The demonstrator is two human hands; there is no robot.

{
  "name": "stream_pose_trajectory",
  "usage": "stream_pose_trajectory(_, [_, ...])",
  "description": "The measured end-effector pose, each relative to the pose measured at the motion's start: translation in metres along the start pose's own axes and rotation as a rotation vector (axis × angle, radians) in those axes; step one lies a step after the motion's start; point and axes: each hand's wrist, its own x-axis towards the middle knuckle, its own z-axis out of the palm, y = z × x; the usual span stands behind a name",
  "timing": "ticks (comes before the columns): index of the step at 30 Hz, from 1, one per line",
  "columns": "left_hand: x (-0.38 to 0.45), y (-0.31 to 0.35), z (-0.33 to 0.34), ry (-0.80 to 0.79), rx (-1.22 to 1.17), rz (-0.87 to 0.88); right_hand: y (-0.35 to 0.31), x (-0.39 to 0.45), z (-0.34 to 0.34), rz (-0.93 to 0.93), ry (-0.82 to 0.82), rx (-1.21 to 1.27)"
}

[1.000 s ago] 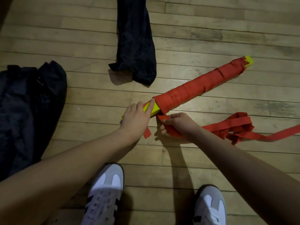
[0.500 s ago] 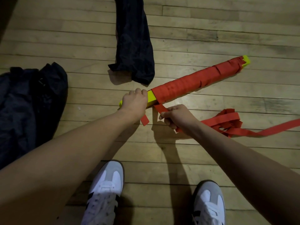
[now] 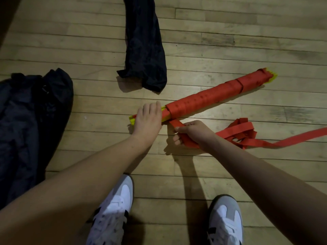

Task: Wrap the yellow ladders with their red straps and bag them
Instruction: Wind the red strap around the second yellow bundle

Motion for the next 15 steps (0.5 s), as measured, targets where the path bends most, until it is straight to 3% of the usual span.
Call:
stream_pose_trajectory(4, [-0.024, 0.005, 0.006, 0.103, 0.063, 0.099, 0.007, -0.003, -0.002, 0.007, -0.054, -0.072])
stream_pose_trajectory(8, [-0.023, 0.010, 0.007, -0.030, -0.130, 0.106, 0.007, -0.005, -0.007, 0.035, -0.142, -0.176])
stream_pose_trajectory(12, [-0.019, 0.011, -0.003, -0.129, -0.369, 0.012, 0.007, -0.017, -0.015, 0.117, -0.290, -0.114])
stream_pose_trajectory(15, [-0.018, 0.013, -0.008, -0.154, -0.420, -0.006, 0.008, -0.023, -0.018, 0.149, -0.356, -0.126])
